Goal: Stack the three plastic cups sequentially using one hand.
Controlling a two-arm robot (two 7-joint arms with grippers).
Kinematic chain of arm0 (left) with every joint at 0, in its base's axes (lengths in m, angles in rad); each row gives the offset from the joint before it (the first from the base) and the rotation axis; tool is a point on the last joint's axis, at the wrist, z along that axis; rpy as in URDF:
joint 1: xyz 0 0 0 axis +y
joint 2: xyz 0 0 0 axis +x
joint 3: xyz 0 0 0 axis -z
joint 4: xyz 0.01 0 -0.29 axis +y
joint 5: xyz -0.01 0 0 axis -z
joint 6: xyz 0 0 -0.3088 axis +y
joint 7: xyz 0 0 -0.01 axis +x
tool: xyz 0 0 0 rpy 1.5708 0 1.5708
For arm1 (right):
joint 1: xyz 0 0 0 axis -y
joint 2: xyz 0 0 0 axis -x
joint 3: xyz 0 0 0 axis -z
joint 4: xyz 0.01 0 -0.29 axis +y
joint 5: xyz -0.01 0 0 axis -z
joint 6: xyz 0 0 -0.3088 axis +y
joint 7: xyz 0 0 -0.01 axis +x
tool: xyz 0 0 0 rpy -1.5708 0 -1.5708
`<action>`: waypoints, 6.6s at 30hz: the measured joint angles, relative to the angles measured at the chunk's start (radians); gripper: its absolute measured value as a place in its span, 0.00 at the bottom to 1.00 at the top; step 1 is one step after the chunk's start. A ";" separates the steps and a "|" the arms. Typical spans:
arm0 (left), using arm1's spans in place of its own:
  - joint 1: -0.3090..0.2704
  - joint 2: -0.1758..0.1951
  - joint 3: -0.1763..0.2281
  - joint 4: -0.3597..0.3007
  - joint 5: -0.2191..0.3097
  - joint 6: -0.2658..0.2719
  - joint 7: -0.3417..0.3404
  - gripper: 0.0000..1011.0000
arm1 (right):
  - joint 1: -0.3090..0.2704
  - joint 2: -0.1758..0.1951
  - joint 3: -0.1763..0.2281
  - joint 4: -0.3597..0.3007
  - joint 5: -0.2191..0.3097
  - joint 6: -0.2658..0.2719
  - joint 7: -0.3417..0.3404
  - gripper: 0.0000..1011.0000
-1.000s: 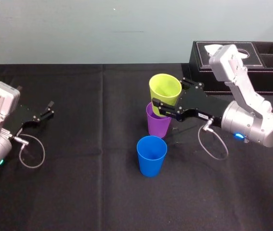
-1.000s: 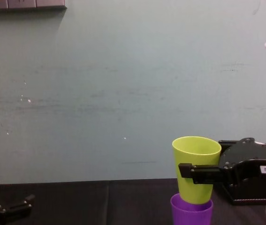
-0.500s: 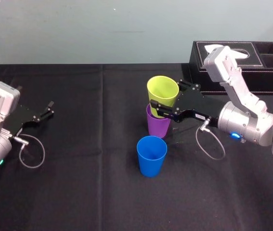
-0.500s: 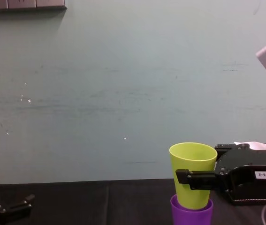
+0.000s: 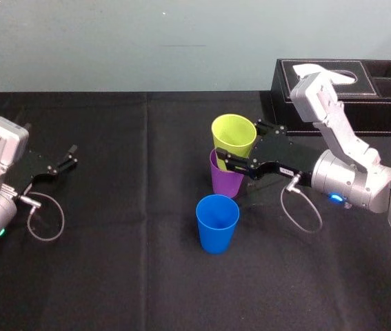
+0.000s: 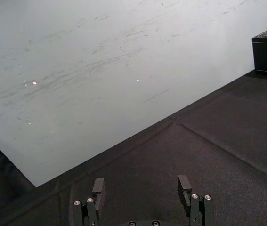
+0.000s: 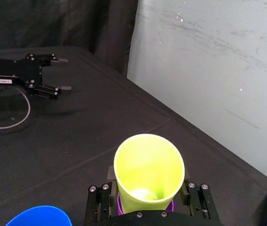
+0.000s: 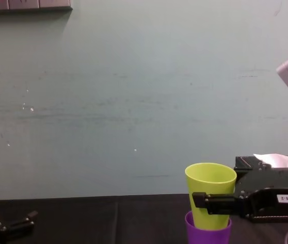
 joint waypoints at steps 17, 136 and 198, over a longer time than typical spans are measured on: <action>0.000 0.000 0.000 0.000 0.000 0.000 0.000 1.00 | -0.003 -0.002 0.002 0.009 0.002 -0.003 0.000 0.74; 0.000 0.000 0.000 0.000 0.000 0.000 0.000 1.00 | -0.108 0.110 -0.088 -0.020 0.087 -0.030 0.155 0.99; 0.000 0.000 0.000 0.000 0.000 0.000 0.000 1.00 | -0.075 0.096 -0.114 -0.006 0.081 -0.027 0.146 0.72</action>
